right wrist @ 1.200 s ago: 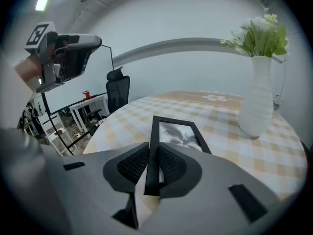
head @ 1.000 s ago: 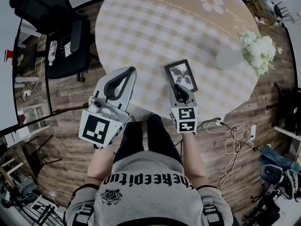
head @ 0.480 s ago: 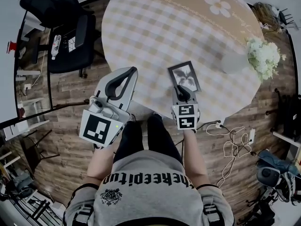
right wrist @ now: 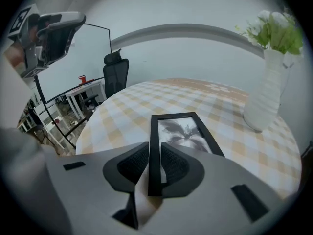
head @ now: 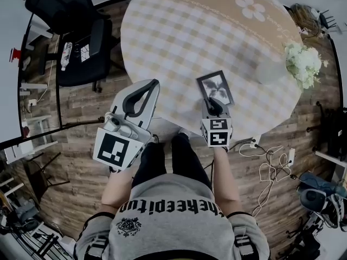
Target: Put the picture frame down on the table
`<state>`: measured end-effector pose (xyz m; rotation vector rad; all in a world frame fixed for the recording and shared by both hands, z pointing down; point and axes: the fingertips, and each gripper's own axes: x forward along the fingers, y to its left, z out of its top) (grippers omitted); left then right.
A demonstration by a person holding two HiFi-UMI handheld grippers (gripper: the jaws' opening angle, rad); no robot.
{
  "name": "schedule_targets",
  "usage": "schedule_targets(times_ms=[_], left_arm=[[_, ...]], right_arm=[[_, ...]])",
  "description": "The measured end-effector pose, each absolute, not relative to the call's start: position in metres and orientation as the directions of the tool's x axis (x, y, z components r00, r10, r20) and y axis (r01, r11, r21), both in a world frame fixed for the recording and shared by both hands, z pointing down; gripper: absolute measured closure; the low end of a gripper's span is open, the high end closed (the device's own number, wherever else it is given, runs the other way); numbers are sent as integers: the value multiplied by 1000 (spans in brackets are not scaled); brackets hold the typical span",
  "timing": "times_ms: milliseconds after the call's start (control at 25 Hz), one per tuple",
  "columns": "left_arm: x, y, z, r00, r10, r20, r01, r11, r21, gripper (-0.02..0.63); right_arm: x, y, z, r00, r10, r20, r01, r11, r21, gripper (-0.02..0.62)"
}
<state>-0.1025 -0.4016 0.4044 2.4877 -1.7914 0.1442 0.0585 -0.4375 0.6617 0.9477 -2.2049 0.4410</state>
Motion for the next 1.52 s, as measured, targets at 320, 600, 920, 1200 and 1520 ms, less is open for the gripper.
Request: schedule_targets(times_ms=[320,600,920,1200,1520], left_arm=[[-112,-386,388,361,-930,67,-931,-363,-32,591],[-99,-378,377,461,-886,54,-887,-462,-2,591],[-84,-352,363,562,-827,4,-827,-561,-25,591],[-71,-330,351,630,-776,-42,-777,-628,-54,591],[-59,-304,346,684,-726,-63,-729,-682,-63,591]], right_arm=[[63,-437,623,-477,-628,614,-810,585,-31,589],[64,-426,567,-464,-731,501,-850,526,-19,591],[67,-391,502,-440,-819,368,-883,469,-12,591],[66,-357,457,-430,-858,282,-894,448,1,591],[65,-318,414,-421,-888,184,-902,431,20,591]])
